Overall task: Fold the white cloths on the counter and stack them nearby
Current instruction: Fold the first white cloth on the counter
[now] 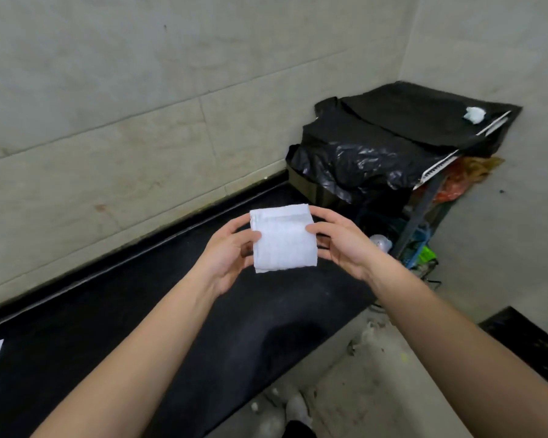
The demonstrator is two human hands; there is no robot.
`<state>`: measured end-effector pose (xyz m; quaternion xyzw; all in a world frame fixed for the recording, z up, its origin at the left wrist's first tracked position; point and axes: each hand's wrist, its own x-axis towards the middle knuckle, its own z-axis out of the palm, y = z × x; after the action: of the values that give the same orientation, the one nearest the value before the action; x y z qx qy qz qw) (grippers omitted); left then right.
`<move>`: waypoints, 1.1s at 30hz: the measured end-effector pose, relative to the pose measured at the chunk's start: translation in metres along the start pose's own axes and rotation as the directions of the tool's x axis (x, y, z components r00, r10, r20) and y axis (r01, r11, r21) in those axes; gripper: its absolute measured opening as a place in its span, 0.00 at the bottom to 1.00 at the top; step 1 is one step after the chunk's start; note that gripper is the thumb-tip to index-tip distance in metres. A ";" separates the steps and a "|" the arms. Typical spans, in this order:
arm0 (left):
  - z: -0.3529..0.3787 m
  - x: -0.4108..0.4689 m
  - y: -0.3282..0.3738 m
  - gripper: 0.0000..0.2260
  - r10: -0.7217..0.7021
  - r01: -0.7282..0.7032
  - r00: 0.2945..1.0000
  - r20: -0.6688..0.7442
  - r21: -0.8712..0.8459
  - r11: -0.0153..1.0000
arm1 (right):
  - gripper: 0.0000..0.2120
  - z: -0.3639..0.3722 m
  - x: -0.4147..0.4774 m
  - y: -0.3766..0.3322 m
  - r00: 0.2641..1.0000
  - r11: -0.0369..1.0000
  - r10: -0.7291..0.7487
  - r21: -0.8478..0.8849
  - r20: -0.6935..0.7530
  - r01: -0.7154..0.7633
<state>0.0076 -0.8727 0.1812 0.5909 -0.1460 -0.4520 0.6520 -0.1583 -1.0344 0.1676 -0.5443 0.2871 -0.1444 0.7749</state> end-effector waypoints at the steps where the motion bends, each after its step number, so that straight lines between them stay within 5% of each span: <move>1: 0.017 0.024 0.004 0.20 0.006 -0.006 1.000 0.026 -0.005 1.000 | 0.19 -0.019 0.011 -0.013 0.999 1.000 -0.018 -0.008 -0.028 0.018; 8: 0.110 0.144 0.046 0.20 0.065 -0.070 0.987 0.150 0.027 0.997 | 0.18 -0.110 0.074 -0.100 0.986 0.994 -0.065 -0.092 -0.156 0.051; 18: 0.220 0.283 0.090 0.13 0.096 -0.107 0.987 0.131 0.083 0.991 | 0.18 -0.229 0.182 -0.176 0.960 0.981 -0.109 -0.185 -0.260 0.061; 33: 0.371 0.458 0.098 0.13 0.022 -0.014 0.967 -0.253 0.034 0.999 | 0.16 -0.405 0.366 -0.271 1.000 0.955 0.004 -0.295 -0.021 -0.010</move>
<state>0.0312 -1.4693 0.2082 0.6529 -0.0740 -0.3645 0.6598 -0.0872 -1.6376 0.2148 -0.6513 0.3153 -0.1026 0.6825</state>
